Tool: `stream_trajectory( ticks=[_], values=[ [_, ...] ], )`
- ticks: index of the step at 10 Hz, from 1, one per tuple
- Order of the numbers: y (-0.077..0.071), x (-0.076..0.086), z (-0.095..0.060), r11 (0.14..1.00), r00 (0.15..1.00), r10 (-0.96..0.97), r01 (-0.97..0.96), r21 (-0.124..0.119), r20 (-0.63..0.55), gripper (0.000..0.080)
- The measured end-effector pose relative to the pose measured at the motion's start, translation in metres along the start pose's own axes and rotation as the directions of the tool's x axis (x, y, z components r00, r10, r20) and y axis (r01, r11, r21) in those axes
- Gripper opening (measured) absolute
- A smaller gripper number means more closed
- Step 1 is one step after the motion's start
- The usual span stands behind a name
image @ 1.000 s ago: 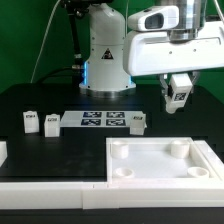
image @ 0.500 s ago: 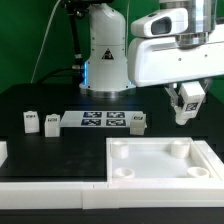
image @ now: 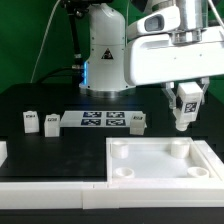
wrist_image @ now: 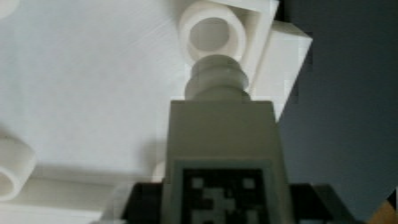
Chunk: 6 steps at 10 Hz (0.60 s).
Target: Assemble one leg
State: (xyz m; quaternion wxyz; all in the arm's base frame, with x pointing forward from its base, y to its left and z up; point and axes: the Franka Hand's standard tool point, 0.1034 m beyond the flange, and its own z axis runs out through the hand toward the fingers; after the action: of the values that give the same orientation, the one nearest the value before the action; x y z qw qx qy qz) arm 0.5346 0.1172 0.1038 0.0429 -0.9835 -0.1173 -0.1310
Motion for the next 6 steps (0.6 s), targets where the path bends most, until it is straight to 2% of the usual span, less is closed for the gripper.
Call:
stream_trajectory(
  ticks=[1, 2, 4, 6],
  values=[
    [0.005, 0.016, -0.003, 1.0, 0.991, -0.022, 0.02, -0.017, -0.134, 0.0281],
    [0.005, 0.02, 0.001, 1.0, 0.992, -0.027, 0.025, -0.014, -0.123, 0.0281],
    [0.01, 0.053, 0.001, 0.997, 0.986, -0.07, 0.068, -0.019, -0.154, 0.0281],
    [0.012, 0.072, 0.008, 0.995, 0.98, -0.101, 0.099, -0.021, -0.168, 0.0281]
  ],
)
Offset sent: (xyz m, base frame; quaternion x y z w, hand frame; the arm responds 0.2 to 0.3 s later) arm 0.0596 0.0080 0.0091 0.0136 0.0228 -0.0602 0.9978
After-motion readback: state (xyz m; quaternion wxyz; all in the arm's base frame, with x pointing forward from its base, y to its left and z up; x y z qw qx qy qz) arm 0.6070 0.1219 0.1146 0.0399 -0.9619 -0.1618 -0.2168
